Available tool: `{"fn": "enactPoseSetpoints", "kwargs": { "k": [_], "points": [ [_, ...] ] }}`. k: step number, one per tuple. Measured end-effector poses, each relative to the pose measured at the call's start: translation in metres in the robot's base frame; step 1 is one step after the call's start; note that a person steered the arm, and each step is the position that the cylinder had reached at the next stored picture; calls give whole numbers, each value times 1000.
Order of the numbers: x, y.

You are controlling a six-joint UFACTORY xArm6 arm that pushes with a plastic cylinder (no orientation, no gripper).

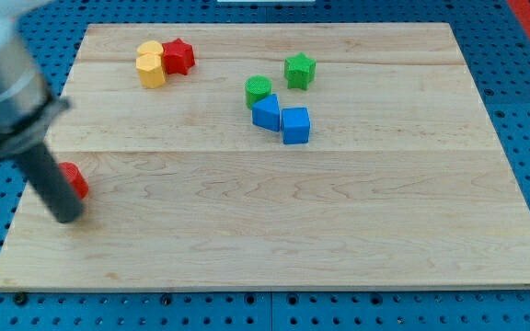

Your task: Push red circle into group of yellow blocks and red star

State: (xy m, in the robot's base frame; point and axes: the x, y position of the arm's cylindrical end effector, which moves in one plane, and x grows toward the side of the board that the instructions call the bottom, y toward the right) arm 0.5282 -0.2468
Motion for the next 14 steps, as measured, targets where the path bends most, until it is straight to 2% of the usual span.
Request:
{"fn": "enactPoseSetpoints", "kwargs": {
  "k": [1,2,3,4,5,6,7,9,10,11,12,13,14],
  "points": [
    [-63,0],
    [-81,51],
    [-94,48],
    [-60,28],
    [-97,-36],
    [-151,66],
    [-157,27],
    [-83,39],
    [-103,89],
    [-158,94],
    [-177,109],
    [-154,151],
    [-156,189]
  ]
}}
